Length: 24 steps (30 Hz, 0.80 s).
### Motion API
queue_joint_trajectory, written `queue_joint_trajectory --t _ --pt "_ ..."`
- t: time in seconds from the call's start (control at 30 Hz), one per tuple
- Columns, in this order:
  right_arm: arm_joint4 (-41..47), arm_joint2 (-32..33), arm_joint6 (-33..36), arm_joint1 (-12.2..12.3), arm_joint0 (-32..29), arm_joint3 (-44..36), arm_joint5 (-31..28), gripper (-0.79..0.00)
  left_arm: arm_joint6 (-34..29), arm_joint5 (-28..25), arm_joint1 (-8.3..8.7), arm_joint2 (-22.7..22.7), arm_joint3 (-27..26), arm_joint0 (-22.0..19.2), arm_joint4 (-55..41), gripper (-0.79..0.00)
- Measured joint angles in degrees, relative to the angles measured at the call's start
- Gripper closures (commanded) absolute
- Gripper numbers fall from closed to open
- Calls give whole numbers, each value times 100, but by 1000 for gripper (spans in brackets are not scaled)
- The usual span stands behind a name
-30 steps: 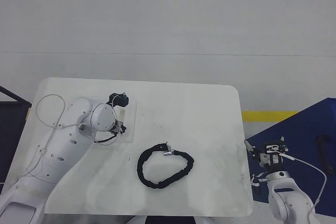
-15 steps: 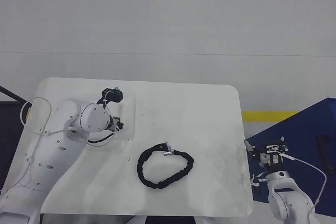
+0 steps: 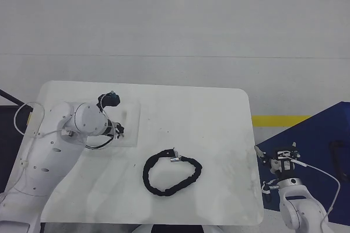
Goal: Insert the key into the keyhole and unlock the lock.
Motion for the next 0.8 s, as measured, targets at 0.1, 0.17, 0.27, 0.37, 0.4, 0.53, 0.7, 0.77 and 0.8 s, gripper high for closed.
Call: queue_joint_trajectory --t 0.1,0.17,0.27,0.37,0.4,0.53,0.7,0.77,0.8 --pt "0 0 0 0 0 0 0 -785 31 31 -17 -24 393 -111 -429 0" --pt "0 0 0 0 0 0 0 -785 16 17 -23 18 617 -208 -677 0" --pt "0 0 0 0 0 0 0 -785 49 49 -9 61 702 -322 -816 0" --pt "0 0 0 0 0 0 0 -785 183 184 48 -37 411 -276 -727 0" --pt "0 0 0 0 0 0 0 -785 242 242 74 -87 236 -219 -632 0" --pt "0 0 0 0 0 0 0 -785 517 477 204 -309 -804 258 117 0" --pt "0 0 0 0 0 0 0 -785 702 705 328 -413 -1882 996 1451 0" --pt "0 0 0 0 0 0 0 -785 661 662 336 -538 -1978 1145 1396 0" --pt "0 0 0 0 0 0 0 -785 628 628 338 -614 -1937 1170 1253 0"
